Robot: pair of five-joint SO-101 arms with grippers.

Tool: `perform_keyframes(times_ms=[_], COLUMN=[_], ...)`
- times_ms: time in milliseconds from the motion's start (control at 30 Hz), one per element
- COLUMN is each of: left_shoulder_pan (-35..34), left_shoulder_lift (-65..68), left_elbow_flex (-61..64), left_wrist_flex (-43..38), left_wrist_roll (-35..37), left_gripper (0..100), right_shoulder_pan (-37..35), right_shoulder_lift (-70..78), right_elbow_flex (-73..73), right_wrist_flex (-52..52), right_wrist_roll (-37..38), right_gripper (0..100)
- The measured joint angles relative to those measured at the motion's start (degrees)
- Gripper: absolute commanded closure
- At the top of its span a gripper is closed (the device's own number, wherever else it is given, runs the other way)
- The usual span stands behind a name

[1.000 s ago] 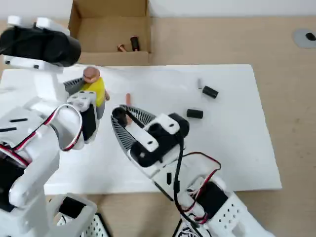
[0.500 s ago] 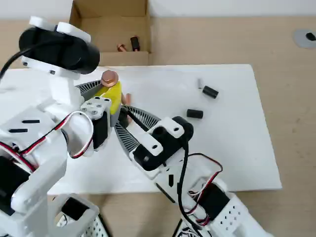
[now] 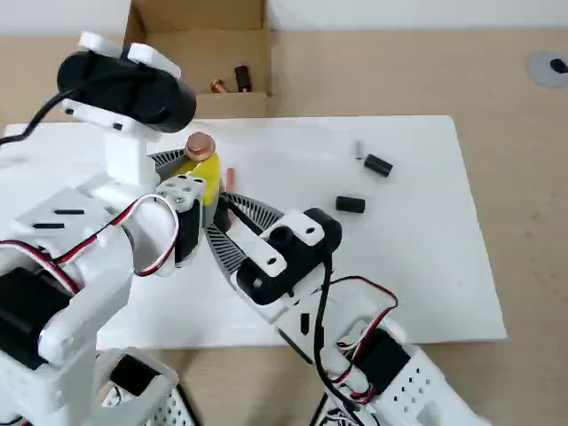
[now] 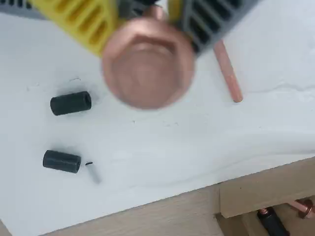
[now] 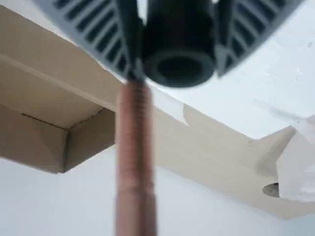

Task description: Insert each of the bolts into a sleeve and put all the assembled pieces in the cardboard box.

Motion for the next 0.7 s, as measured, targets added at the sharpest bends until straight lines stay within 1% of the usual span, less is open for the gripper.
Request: perform_keyframes(times_ms=[200, 400, 700], left_shoulder_pan=[0.00, 0.00, 0.00], left_shoulder_lift=[0.00, 1.32, 8.44], left_elbow_flex=[-0.35, -6.59, -13.54], left_wrist_flex=[0.26, 3.78, 7.65], left_wrist_roll=[0.00, 0.00, 0.00], left_gripper=[99, 99, 99], right_shoulder_pan=[0.00, 0.09, 0.09], right_shoulder_lift=[0.00, -0.18, -0.18], right_elbow_flex=[0.00, -0.18, -0.18], right_wrist_flex=[0.00, -0.09, -0.09], right_wrist_roll=[0.00, 0.00, 0.00], right_gripper=[98.9, 98.9, 98.9])
